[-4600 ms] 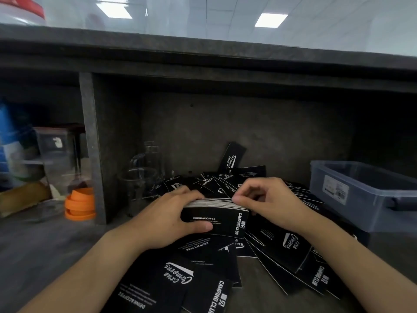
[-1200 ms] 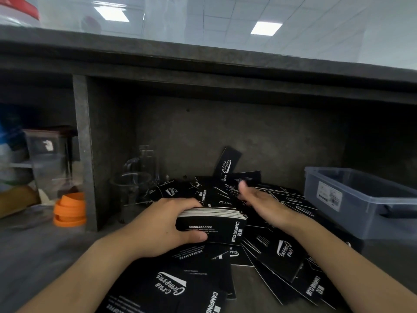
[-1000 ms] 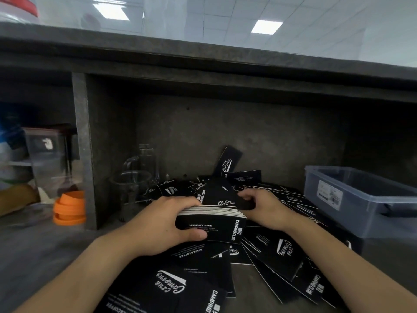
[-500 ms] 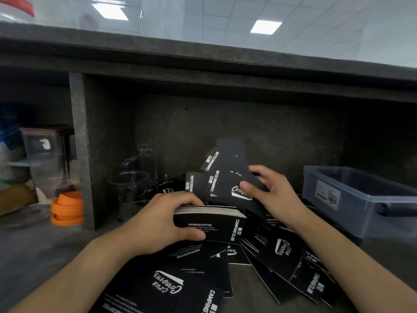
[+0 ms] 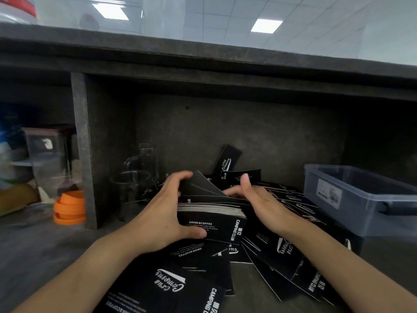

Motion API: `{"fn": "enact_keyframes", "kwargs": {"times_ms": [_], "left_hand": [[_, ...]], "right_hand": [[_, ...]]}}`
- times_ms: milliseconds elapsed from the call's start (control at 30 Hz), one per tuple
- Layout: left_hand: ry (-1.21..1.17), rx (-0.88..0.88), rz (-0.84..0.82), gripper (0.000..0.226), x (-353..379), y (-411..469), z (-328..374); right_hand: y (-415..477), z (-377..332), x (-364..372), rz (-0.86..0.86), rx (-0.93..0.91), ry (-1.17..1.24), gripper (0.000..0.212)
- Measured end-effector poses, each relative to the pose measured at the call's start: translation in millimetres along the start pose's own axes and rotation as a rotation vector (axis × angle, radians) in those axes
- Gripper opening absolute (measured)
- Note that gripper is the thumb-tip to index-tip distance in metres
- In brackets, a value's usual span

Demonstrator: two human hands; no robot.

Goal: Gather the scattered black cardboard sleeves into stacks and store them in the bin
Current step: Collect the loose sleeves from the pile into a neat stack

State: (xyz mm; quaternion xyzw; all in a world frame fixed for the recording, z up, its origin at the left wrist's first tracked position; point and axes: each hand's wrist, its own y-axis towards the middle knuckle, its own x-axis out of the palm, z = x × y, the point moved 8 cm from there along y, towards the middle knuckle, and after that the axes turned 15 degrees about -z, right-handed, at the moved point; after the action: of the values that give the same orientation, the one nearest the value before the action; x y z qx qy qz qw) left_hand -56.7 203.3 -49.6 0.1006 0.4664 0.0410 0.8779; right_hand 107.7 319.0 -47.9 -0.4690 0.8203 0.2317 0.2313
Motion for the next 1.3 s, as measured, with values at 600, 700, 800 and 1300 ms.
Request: {"fn": "enact_keyframes", "kwargs": {"times_ms": [600,700,800,1300], "left_hand": [[0.186,0.017,-0.087,0.084,6,4,-8],[0.277,0.042,-0.076,0.079,9,5,-1],[0.311,0.045,-0.126,0.093,14,5,1],[0.272,0.037,-0.130,0.104,15,8,-3]], "right_hand": [[13,33,12,0.194,0.108,0.703,0.072],[13,27,16,0.148,0.069,0.742,0.067],[14,25,22,0.116,0.058,0.707,0.057],[-9,1,-23,0.035,-0.048,0.013,0.017]]}}
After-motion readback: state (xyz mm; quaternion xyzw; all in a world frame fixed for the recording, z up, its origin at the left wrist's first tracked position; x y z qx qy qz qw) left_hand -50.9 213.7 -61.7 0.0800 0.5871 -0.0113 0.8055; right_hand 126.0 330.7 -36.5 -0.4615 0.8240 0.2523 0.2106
